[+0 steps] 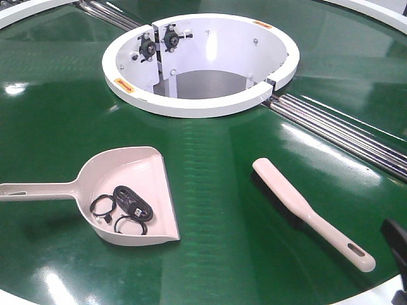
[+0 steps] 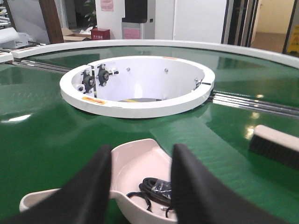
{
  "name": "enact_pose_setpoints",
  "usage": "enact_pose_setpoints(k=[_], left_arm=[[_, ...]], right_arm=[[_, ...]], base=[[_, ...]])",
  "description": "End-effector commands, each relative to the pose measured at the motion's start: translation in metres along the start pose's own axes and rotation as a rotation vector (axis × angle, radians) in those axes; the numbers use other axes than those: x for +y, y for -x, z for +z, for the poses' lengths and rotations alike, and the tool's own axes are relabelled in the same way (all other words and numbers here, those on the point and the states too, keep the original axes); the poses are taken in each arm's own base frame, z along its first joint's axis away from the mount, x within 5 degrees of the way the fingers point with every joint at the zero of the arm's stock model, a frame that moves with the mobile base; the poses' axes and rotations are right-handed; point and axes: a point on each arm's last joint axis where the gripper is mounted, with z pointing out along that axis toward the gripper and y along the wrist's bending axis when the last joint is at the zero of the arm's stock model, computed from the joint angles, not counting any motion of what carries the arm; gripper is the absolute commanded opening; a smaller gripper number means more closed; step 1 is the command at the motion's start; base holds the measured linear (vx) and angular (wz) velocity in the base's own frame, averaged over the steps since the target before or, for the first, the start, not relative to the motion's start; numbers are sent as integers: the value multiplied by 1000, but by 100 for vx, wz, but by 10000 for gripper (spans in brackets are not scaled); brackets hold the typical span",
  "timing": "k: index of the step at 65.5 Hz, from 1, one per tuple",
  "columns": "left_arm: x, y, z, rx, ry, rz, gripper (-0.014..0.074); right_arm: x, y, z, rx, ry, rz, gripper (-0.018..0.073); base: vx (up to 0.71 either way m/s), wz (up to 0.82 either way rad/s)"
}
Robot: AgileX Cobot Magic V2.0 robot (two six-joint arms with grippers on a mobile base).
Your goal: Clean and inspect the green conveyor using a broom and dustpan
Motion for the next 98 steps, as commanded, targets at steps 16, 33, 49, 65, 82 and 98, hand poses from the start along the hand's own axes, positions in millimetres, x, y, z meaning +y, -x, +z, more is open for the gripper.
enact_pose_setpoints(k=[16,33,49,65,82,98], left_arm=[[5,18,-1,-134,51,-38,-7],[5,19,-1,-140,54,-38,-8],[5,19,-1,-140,54,-38,-8],[7,16,-1,-148,70,2,-8],[8,-28,-6,-132,118,-8,-8],[10,-72,-10,-150,209,-48,-8]], right_arm=[[-3,21,-3,-158,-26,31,-10],[-3,21,-3,-157,-23,50,-8],[-3,21,-3,-157,-23,50,-8],[-3,21,-3,-156,-22,50,-8],[-3,21,-3,-156,-22,50,-8],[-3,21,-3,-153,-21,50,-8]], base=[[0,0],[0,0],[0,0],[0,0],[0,0],[0,0]])
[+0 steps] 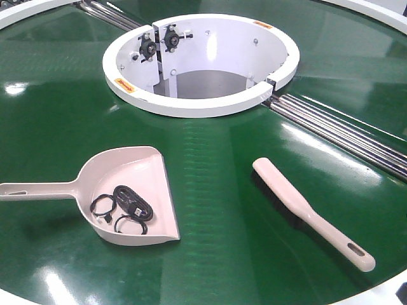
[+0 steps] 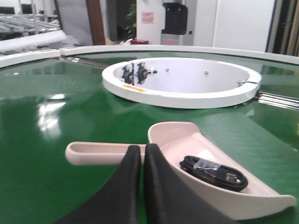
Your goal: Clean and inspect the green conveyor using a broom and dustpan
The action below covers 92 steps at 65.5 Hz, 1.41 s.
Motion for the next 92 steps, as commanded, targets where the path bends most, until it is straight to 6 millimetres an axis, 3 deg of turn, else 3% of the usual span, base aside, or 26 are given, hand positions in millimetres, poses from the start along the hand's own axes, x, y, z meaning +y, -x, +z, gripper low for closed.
enact_pose_setpoints(k=[1,14,75,92], left_arm=[[2,3,-1,-100,37,-42,-8],[7,3,-1,-97,123,-28,-8],[6,3,-1,-91,119,-26,-6],[6,3,-1,-91,119,-25,-7]], right_arm=[[-2,16,-2,-98,-20,-6,-8],[-2,16,-2,-92,-19,-8,-8],[-2,16,-2,-92,-19,-8,-8],[-16,14,-7,-83,-219,-11,-8]], base=[[0,0],[0,0],[0,0],[0,0]])
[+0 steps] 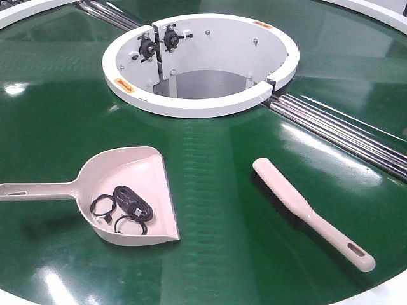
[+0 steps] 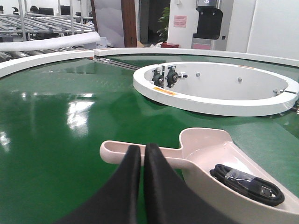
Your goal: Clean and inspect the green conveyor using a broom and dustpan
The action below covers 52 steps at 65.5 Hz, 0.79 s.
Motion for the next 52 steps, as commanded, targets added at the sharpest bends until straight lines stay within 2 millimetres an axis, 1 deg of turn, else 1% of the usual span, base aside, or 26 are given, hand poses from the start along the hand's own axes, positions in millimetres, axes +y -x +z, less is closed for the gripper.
enact_pose_setpoints(k=[1,5,11,14,18,19,29,36,44,52], left_arm=[[0,5,-1,-85,5,-12,-7],[0,5,-1,-85,5,-12,-6],[0,5,-1,-85,5,-12,-8],[0,5,-1,-85,5,-12,-7],[0,5,-1,-85,5,-12,-7],[0,5,-1,-85,5,-12,-7],[0,5,-1,-85,5,-12,-6],[0,5,-1,-84,5,-12,-6],[0,5,-1,-84,5,-12,-6],[0,5,-1,-84,5,-12,-6]], right_arm=[[-7,15,-2,-80,-86,2,-8],[-8,12,-3,-84,-109,-30,-8],[-9,1,-5,-121,-121,-50,-8],[-8,-10,-6,-143,-120,-50,-8],[-7,-19,-8,-173,-119,-42,-8],[-7,-24,-8,-178,-118,-38,-8],[-6,-52,-10,-196,-117,-28,-8],[-6,-58,-12,-169,-118,-33,-8],[-6,-58,-12,-172,-121,-56,-8],[-6,-58,-12,-173,-119,-31,-8]], base=[[0,0],[0,0],[0,0],[0,0],[0,0],[0,0],[0,0],[0,0],[0,0],[0,0]])
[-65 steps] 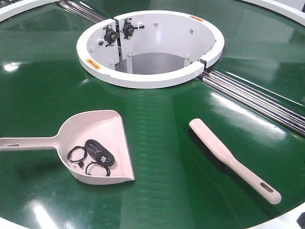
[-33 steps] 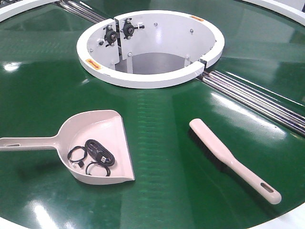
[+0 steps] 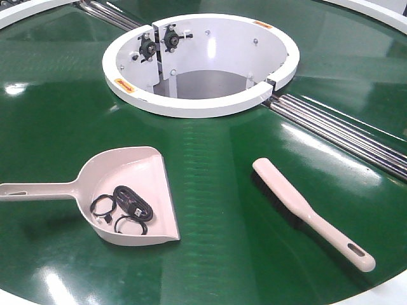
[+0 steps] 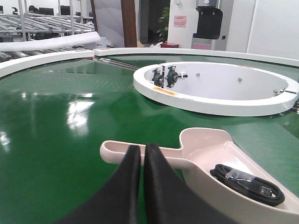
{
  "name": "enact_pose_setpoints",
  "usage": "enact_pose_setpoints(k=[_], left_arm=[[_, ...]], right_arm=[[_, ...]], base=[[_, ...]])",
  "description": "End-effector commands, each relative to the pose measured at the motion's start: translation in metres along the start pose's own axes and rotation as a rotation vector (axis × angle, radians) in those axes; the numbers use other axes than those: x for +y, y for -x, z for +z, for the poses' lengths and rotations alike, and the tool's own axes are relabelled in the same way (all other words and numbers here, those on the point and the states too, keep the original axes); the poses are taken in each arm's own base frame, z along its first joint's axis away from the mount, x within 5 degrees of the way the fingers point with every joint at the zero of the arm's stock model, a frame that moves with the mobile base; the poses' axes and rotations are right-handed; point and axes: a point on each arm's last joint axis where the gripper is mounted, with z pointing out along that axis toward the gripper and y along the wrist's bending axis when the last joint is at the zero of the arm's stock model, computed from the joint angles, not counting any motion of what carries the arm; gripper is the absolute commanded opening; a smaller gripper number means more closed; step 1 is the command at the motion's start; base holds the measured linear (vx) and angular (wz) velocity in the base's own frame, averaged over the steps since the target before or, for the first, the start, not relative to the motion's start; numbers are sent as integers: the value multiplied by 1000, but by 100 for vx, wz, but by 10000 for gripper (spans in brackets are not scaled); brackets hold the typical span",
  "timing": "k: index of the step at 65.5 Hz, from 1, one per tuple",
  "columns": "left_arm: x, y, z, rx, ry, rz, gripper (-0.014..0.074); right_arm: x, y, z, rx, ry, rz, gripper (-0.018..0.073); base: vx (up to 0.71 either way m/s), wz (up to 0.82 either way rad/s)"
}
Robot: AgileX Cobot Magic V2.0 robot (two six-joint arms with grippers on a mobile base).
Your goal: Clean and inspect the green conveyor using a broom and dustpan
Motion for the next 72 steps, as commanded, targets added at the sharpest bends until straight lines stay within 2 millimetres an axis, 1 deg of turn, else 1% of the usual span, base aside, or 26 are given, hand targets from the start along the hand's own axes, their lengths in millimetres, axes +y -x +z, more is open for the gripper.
enact_pose_setpoints(k=[1,72], left_arm=[[0,5,-1,-84,5,-12,-6],[0,5,-1,-84,5,-12,-6]], right_arm=[[0,6,-1,-78,-6,6,-8],[0,6,-1,-78,-6,5,-8]], base=[[0,0],[0,0]])
